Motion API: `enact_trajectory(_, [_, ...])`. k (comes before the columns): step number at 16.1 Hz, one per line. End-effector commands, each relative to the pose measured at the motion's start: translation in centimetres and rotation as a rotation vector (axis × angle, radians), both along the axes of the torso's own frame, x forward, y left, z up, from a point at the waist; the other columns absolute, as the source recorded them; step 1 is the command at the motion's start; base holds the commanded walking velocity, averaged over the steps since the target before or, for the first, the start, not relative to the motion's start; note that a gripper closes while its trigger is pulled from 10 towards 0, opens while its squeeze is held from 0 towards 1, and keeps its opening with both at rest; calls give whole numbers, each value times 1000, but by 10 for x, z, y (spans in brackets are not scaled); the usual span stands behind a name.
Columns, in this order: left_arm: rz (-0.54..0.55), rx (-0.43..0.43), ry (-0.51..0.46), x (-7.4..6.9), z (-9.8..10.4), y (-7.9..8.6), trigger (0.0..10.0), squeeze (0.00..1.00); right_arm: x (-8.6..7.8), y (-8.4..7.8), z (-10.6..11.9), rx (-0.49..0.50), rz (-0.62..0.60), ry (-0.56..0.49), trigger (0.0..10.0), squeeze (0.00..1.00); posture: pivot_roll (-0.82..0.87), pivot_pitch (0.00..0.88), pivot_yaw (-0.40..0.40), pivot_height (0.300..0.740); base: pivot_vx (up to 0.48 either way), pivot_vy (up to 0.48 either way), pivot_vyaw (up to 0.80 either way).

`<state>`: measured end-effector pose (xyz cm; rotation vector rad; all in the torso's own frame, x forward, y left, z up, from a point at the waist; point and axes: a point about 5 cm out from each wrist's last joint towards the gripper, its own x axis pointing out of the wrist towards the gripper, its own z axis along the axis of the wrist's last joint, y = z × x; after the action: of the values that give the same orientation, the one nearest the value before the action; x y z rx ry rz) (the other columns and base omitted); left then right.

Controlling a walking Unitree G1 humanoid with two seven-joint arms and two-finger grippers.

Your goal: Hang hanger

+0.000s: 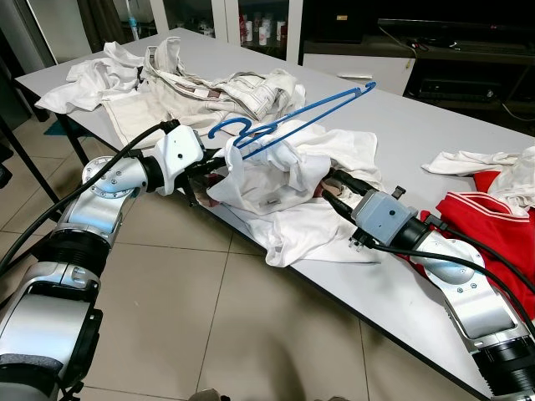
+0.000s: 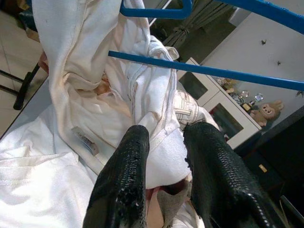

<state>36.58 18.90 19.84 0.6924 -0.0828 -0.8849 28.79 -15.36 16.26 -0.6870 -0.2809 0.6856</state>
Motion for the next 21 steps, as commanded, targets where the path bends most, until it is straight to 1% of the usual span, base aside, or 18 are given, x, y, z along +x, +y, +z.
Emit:
enact_trajectory(1, [-2, -9, -18, 2, 8, 1, 0, 0, 0, 1, 2, 2, 5, -1, 10000, 0, 12, 0, 42, 723, 0, 0, 0])
enact_trajectory(2, [-6, -8, -17, 2, 9, 1, 0, 0, 0, 5, 2, 9, 4, 4, 10000, 0, 12, 0, 43, 723, 0, 0, 0])
enact_trajectory(3, [-43, -20, -11, 0, 6, -9, 0, 0, 12, 21, -7, 32, -54, 25, 10000, 0, 15, 0, 49, 723, 0, 0, 0])
enact_trajectory(5, [-104, -38, -4, -4, 0, -26, 0, 0, 25, 42, -19, 64, -151, 39, 10000, 0, 14, 0, 48, 723, 0, 0, 0])
enact_trajectory(8, [-128, -53, 0, -6, -1, -31, 0, 0, 27, 27, -14, 97, -218, 11, 10000, 0, 12, 0, 52, 723, 0, 0, 0])
enact_trajectory(11, [-131, -57, 4, -7, -2, -32, 0, 0, 31, 26, -18, 81, -268, 8, 10000, 0, 14, 0, 50, 723, 0, 0, 0])
enact_trajectory(13, [-129, -59, 1, -6, -1, -32, 0, 0, 31, 30, -22, 78, -246, 56, 10000, 0, 16, 0, 50, 723, 0, 0, 0])
enact_trajectory(14, [-127, -59, 0, -6, 0, -31, 0, 0, 26, 36, -28, 70, -197, 109, 10000, 0, 18, 0, 52, 723, 0, 0, 0])
enact_trajectory(15, [-124, -57, 0, -7, 0, -29, 0, 0, 22, 42, -33, 78, -152, 160, 10000, 0, 18, 0, 52, 723, 0, 0, 0])
enact_trajectory(17, [-120, -52, -1, -6, 1, -27, 0, 0, 15, 51, -37, 126, -92, 228, 10000, 0, 21, 0, 54, 723, 0, 0, 0])
enact_trajectory(19, [-118, -48, -6, -6, 4, -27, 0, 0, 14, 54, -41, 136, -91, 252, 10000, 0, 21, 0, 54, 723, 0, 0, 0])
enact_trajectory(21, [-118, -44, -8, -5, 5, -26, 0, 0, 16, 63, -37, 178, -71, 262, 10000, 0, 22, 0, 58, 723, 0, 0, 0])
